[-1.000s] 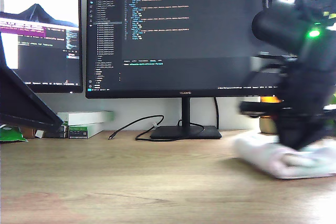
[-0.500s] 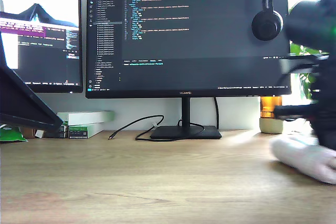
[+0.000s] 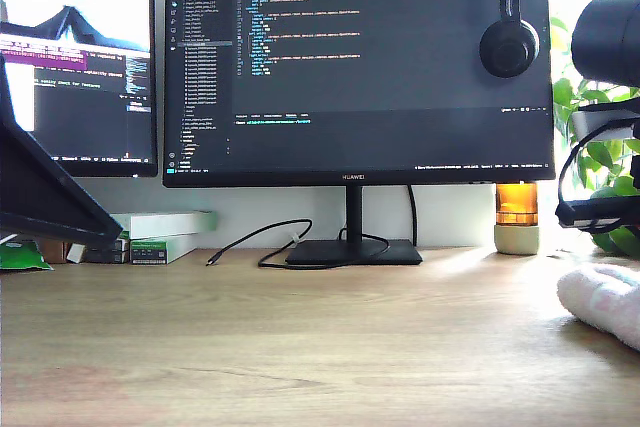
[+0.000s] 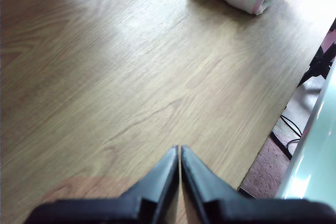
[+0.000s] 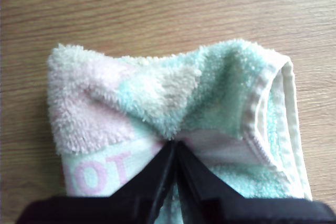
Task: Fold the tea towel to a neat square and place it to the right
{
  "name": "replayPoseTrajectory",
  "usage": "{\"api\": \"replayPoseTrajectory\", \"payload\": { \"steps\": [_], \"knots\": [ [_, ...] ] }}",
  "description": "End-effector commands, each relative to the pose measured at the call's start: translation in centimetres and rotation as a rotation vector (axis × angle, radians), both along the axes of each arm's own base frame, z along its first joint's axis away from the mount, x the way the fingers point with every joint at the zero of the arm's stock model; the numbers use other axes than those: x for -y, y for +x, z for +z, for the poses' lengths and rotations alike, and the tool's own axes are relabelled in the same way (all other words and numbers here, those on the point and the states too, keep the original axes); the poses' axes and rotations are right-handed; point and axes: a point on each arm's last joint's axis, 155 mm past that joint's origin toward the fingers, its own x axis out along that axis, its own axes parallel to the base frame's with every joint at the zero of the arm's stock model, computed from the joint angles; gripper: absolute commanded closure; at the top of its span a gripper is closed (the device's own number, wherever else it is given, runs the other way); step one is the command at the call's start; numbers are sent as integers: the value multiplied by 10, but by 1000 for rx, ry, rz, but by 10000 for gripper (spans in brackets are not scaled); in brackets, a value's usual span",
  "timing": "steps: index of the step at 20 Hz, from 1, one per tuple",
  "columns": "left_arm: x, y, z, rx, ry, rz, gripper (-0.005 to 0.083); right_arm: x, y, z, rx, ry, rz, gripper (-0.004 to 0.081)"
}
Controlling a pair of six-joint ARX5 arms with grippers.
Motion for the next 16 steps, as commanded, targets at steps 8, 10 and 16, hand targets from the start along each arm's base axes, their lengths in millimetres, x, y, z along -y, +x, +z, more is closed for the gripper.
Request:
{"api": "replayPoseTrajectory", "payload": {
  "steps": [8,10,16],
  "knots": [
    [1,3,1,13,-12,10,793,5,-24,13,13,17,18,780],
    [3,4,5,25,-25,10,793,1,-14,29,93,42,19,780],
    [-2,22,16,90,-37,72,793,-3,19,75,327,44,74,780]
  ]
}}
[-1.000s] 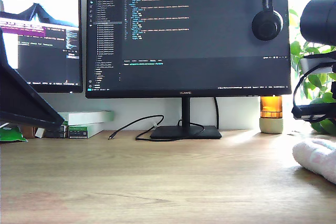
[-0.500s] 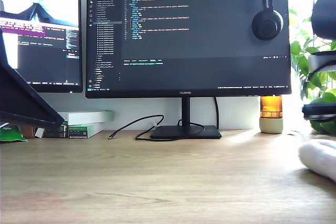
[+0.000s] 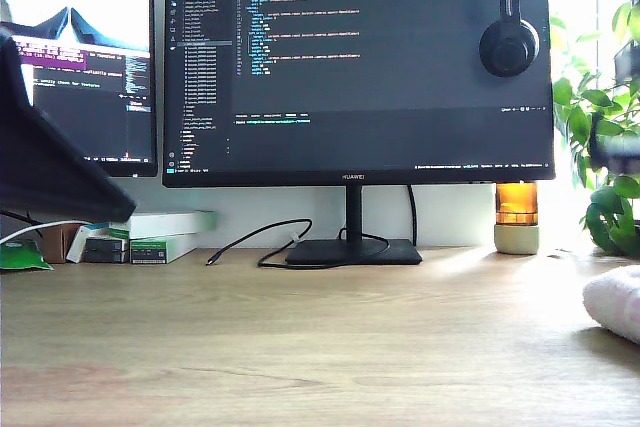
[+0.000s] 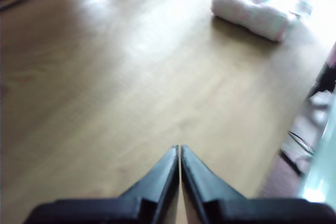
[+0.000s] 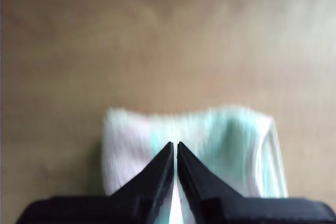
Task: Fold the tea towel to a neat square and place it to the right
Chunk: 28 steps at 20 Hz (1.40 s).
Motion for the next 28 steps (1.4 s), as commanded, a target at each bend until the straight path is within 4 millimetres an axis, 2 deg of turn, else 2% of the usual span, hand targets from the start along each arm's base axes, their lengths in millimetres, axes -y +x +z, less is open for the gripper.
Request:
{"api": "replayPoseTrajectory", "payload": {
  "steps": [1,4,7,10,12,15,18,21,26,28],
  "knots": [
    [-6,12,3,31,-10,50,793,3,7,7,53,-32,28,780],
    [-23,38,17,74,-52,145,793,12,16,16,97,-62,67,780],
    [-44,55,18,75,-65,224,793,23,26,22,136,-3,36,780],
    [-66,71,20,85,-78,305,793,40,22,23,167,44,4,780],
    [-78,79,25,98,-91,345,793,43,16,22,218,80,5,780],
    [-93,89,29,117,-98,404,793,45,6,23,316,78,18,780],
    [-101,94,33,127,-109,438,793,54,2,36,385,43,-11,780],
    [-105,97,35,143,-109,455,793,49,5,44,423,-52,86,780],
    [-142,112,38,204,-48,589,793,50,6,46,432,-22,68,774],
    [-158,114,35,192,-39,641,793,52,4,46,429,-23,61,746]
  ]
}}
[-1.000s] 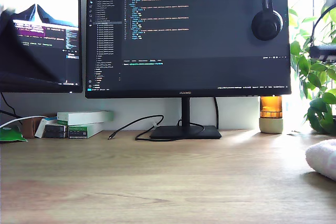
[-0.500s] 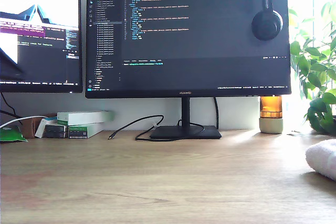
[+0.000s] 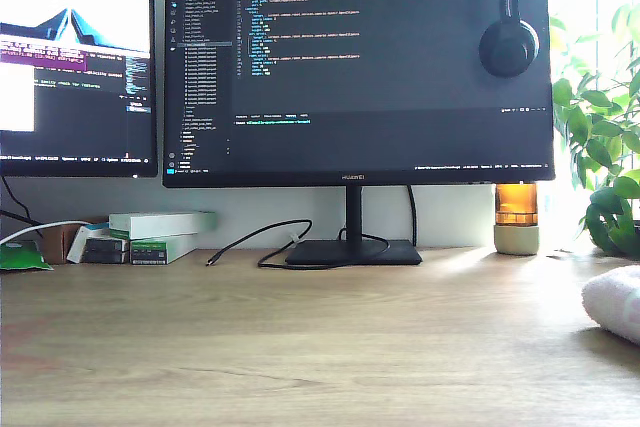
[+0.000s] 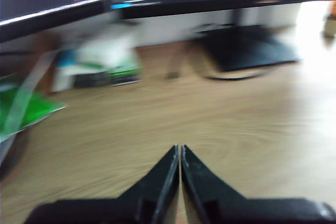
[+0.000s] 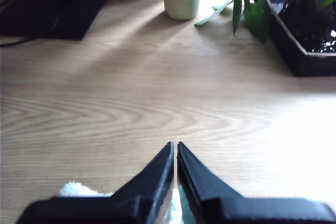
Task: Fold the tea towel to a neat square and place it to the right
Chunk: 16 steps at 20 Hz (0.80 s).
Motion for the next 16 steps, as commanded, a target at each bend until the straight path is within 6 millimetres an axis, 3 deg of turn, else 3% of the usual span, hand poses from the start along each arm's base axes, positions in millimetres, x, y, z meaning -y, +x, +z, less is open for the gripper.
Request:
{"api": "replayPoseTrajectory", "payload": {
  "steps": [1,7,11,16],
  "knots": [
    [-7,-3,-11,-25,0,13,793,1,-1,2,5,16,-12,748],
    [-15,-22,0,19,-8,30,793,1,-11,-3,5,30,-20,748],
    [-16,-35,-25,20,-15,33,793,0,-22,-2,96,16,-13,747],
    [-15,-47,-22,100,-21,27,793,-1,-36,-5,188,-6,-1,747]
  ]
}}
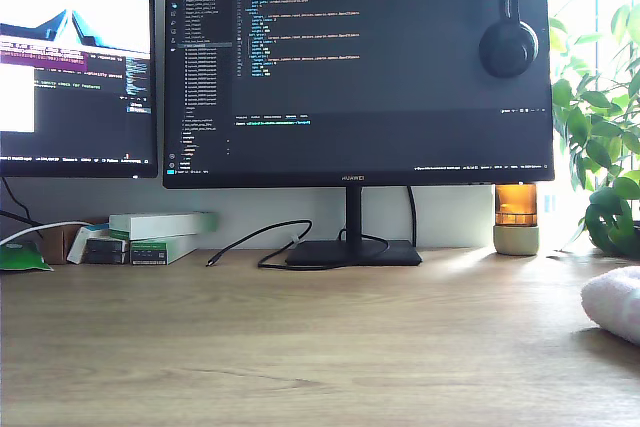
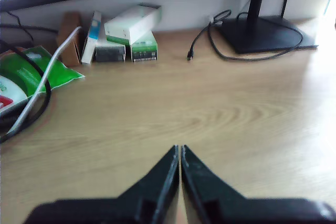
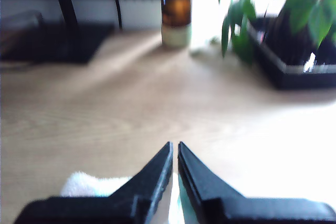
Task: Fold the tea towel to a neat square and place it to the right
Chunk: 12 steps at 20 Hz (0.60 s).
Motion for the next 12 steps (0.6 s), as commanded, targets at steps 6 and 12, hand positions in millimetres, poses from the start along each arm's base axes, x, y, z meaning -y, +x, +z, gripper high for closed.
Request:
{"api": "replayPoseTrajectory", "payload": {
  "steps": [6,12],
  "knots": [
    [-1,-11,12,67,-9,0,793,-4,-12,2,80,1,20,747],
    [-1,-20,-22,-71,1,-3,793,-4,-16,-16,5,4,19,747]
  ]
}}
